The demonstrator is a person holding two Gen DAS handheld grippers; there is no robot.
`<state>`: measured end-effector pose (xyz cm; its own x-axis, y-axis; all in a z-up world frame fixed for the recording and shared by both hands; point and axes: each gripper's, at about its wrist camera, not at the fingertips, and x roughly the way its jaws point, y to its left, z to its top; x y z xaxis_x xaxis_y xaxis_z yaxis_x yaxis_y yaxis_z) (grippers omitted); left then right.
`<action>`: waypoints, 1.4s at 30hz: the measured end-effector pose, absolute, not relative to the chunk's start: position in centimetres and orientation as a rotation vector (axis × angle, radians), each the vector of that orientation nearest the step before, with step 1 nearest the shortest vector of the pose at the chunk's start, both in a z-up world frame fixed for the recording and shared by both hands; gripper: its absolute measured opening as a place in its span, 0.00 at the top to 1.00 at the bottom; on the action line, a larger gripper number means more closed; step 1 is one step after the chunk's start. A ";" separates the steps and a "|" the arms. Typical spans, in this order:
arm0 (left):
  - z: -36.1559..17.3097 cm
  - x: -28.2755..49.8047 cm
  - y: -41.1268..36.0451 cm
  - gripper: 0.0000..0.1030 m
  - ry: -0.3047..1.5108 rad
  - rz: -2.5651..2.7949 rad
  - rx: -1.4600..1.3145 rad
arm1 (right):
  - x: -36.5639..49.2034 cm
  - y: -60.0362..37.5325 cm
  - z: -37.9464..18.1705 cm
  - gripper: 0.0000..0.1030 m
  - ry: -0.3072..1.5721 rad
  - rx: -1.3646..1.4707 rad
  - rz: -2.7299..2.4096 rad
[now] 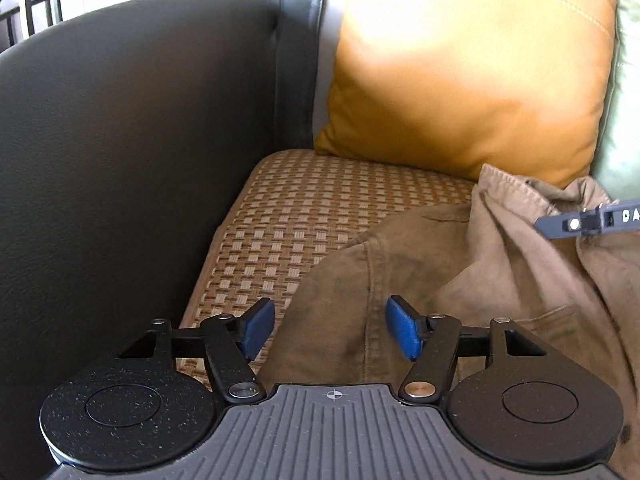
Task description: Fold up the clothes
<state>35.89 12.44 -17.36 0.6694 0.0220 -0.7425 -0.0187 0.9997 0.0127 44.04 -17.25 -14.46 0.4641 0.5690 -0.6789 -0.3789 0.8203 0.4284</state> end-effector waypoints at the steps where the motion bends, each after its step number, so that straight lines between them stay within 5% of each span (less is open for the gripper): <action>1: -17.6 35.9 12.6 0.24 0.837 0.026 0.005 | 44.2 -17.2 -14.1 0.95 0.919 0.222 0.600; 10: -19.1 35.4 13.9 0.21 0.824 0.062 -0.038 | 45.5 -18.0 -6.9 0.95 0.650 -0.079 0.365; 22: -20.5 35.2 13.5 0.09 0.793 0.088 0.009 | 49.5 -16.3 -17.8 0.94 0.788 -0.246 0.224; 25: -20.2 34.5 13.5 0.09 0.800 0.098 0.004 | 49.4 -16.7 -18.7 0.86 0.807 -0.234 0.223; 27: -19.3 33.9 13.6 0.12 0.808 0.095 -0.025 | 48.0 -18.0 -16.9 0.54 0.762 -0.200 0.206; 34: -12.7 24.7 11.6 0.18 0.710 -0.017 -0.039 | 37.2 -23.8 -10.1 0.53 0.747 -0.020 0.439; 42: -10.8 11.9 3.4 0.17 0.796 -0.307 -0.101 | 24.3 -25.6 -11.9 0.54 0.985 -0.034 0.579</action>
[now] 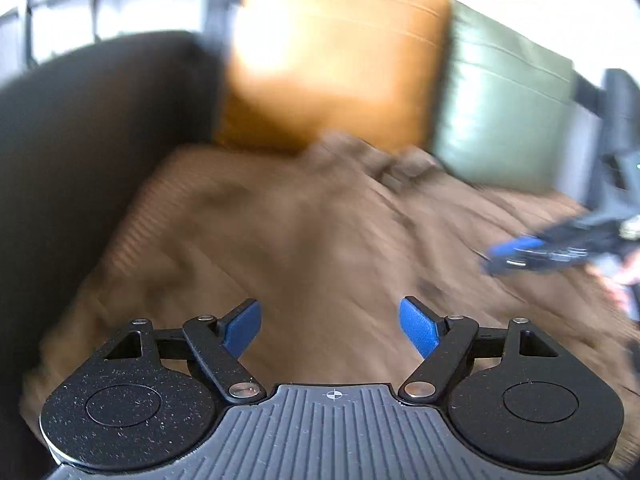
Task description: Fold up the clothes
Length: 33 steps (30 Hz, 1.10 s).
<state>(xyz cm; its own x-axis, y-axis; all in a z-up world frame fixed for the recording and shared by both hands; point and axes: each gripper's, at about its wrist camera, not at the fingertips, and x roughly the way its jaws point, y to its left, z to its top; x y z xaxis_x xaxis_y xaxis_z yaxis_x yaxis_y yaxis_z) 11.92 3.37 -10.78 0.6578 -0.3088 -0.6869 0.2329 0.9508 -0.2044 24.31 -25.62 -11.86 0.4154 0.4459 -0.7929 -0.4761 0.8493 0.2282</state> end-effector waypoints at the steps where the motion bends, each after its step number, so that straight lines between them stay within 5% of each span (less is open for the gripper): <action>1: -11.2 10.9 2.2 0.17 0.812 -0.339 -0.114 | 23.7 -24.9 -12.0 0.54 0.993 -0.068 0.580; 12: -16.5 7.8 -6.6 0.17 0.869 -0.410 -0.113 | 30.2 -24.9 -9.6 0.49 0.826 -0.155 0.367; 20: -19.1 10.6 -6.9 0.16 0.884 -0.422 -0.225 | 39.0 -22.5 -12.9 0.33 0.725 -0.526 0.302; 26: -19.6 11.6 -7.1 0.16 0.853 -0.419 -0.256 | 41.9 -22.8 -15.4 0.32 0.762 -0.605 0.319; 28: -19.6 11.9 -7.1 0.19 0.844 -0.407 -0.260 | 42.2 -22.9 -16.2 0.41 0.791 -0.615 0.330; 29: -19.6 12.0 -7.2 0.30 0.841 -0.388 -0.251 | 42.4 -22.9 -16.6 0.73 0.819 -0.623 0.328; 30: -19.7 12.2 -7.3 0.39 0.838 -0.369 -0.241 | 42.5 -22.9 -16.9 0.91 0.842 -0.620 0.324; 31: -19.8 12.3 -7.3 0.66 0.848 -0.370 -0.257 | 42.4 -23.2 -16.7 0.91 0.846 -0.599 0.319; 32: -19.9 12.5 -7.2 0.78 0.867 -0.385 -0.289 | 42.3 -23.4 -16.3 0.92 0.833 -0.579 0.309; 33: -20.0 12.7 -7.1 0.78 0.885 -0.399 -0.321 | 42.0 -23.8 -15.8 0.93 0.817 -0.565 0.299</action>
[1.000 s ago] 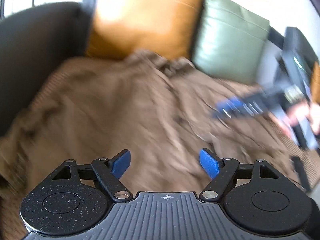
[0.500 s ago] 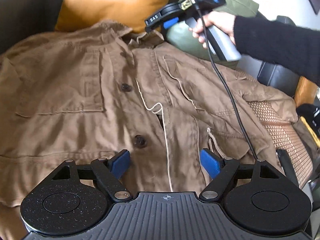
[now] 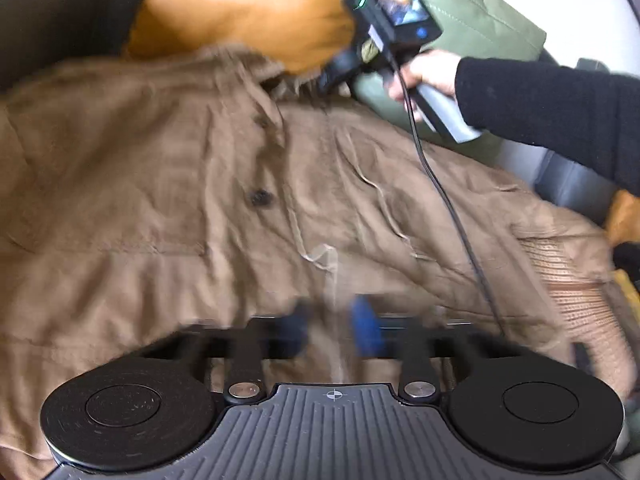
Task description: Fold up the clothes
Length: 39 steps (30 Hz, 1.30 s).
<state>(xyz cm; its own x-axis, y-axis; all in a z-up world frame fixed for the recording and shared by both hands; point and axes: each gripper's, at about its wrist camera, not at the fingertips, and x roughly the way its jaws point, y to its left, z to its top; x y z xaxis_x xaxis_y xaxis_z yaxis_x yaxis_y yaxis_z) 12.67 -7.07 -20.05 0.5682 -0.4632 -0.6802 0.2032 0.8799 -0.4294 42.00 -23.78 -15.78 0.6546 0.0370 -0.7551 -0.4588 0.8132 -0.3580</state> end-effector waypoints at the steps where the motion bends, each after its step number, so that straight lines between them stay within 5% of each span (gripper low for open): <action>1: -20.1 12.6 -7.1 0.91 0.887 -0.398 -0.323 | 41.7 -24.2 -15.1 0.93 0.796 -0.553 0.286; 4: -19.6 11.6 -7.3 1.00 0.844 -0.385 -0.288 | 40.9 -25.4 -12.5 0.94 0.707 -0.477 0.257; 11: -18.0 8.4 -7.1 1.00 0.758 -0.357 -0.274 | 39.5 -27.0 -7.7 0.94 0.493 -0.353 0.201; 21: -18.7 8.5 -4.7 1.00 0.777 -0.292 -0.309 | 42.6 -24.0 -11.6 0.95 0.516 -0.364 0.205; 23: -18.7 9.0 -4.9 0.79 0.780 -0.320 -0.312 | 43.3 -23.1 -13.3 0.94 0.566 -0.394 0.193; 25: -18.7 9.6 -5.2 0.75 0.785 -0.346 -0.311 | 44.1 -22.3 -15.2 0.93 0.636 -0.435 0.180; 28: -18.8 10.4 -5.9 0.54 0.794 -0.372 -0.299 | 44.4 -21.5 -17.1 0.63 0.753 -0.522 0.170; 30: -18.9 11.0 -6.4 0.50 0.800 -0.390 -0.290 | 42.9 -22.3 -16.0 0.41 0.689 -0.532 0.178; 34: -19.1 12.2 -6.8 0.48 0.822 -0.400 -0.320 | 39.2 -25.5 -11.9 0.40 0.614 -0.384 0.219; 39: -19.4 12.6 -8.2 0.46 0.825 -0.385 -0.302 | 37.7 -25.4 -11.3 0.46 0.747 -0.355 0.343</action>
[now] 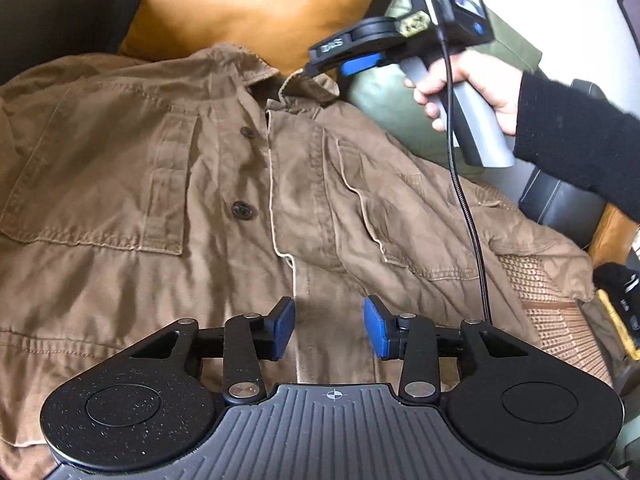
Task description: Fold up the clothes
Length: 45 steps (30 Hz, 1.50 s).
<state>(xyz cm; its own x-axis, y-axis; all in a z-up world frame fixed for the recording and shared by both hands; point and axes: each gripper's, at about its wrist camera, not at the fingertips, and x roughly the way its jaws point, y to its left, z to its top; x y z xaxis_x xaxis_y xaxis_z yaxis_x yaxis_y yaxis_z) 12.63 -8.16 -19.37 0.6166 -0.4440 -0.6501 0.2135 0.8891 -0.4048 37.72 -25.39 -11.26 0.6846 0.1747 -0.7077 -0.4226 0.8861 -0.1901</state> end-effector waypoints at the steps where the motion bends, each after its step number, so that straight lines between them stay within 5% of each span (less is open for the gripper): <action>1: -19.5 12.7 -8.4 0.46 0.826 -0.380 -0.293 | 37.9 -25.0 -11.6 0.46 0.775 -0.338 0.349; 12: -21.4 14.5 -8.0 0.44 0.828 -0.415 -0.342 | 45.7 -23.7 -17.8 0.39 0.932 -0.029 0.080; 13: -21.5 14.7 -7.9 0.48 0.830 -0.420 -0.355 | 46.0 -23.4 -18.2 0.39 0.930 -0.049 0.058; 14: -21.5 14.8 -7.9 0.67 0.833 -0.425 -0.365 | 46.2 -23.3 -18.5 0.39 0.929 -0.062 0.041; 15: -21.5 14.9 -7.9 0.68 0.835 -0.429 -0.373 | 46.3 -23.1 -18.6 0.41 0.931 -0.064 0.039; 16: -21.5 14.9 -7.8 0.78 0.835 -0.427 -0.376 | 46.4 -23.0 -18.7 0.46 0.934 -0.062 0.046; 18: -21.5 14.7 -7.5 0.91 0.832 -0.419 -0.378 | 46.4 -22.8 -18.6 0.79 0.938 -0.062 0.060; 22: -20.3 13.8 -7.0 1.00 0.795 -0.404 -0.394 | 45.3 -22.4 -16.9 0.90 0.894 -0.072 0.089; 24: -19.4 12.9 -7.0 1.00 0.762 -0.399 -0.378 | 44.5 -22.8 -15.5 0.97 0.852 -0.034 0.109; 31: -18.4 10.8 -6.2 1.00 0.726 -0.341 -0.377 | 43.6 -23.2 -12.6 0.98 0.778 0.009 0.165; 44: -19.1 10.4 -4.0 1.00 0.808 -0.317 -0.403 | 44.8 -19.6 -18.2 1.00 0.849 -0.034 0.225; 45: -19.1 10.4 -3.8 0.87 0.815 -0.323 -0.412 | 44.6 -19.7 -18.0 0.99 0.851 -0.016 0.232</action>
<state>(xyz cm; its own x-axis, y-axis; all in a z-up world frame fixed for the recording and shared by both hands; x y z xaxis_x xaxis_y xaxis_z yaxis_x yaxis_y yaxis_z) 10.44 -3.78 -19.06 0.6451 -0.4298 -0.6317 0.1196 0.8734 -0.4721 44.56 -19.70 -17.96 0.6353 0.1967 -0.7468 -0.2092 0.9747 0.0788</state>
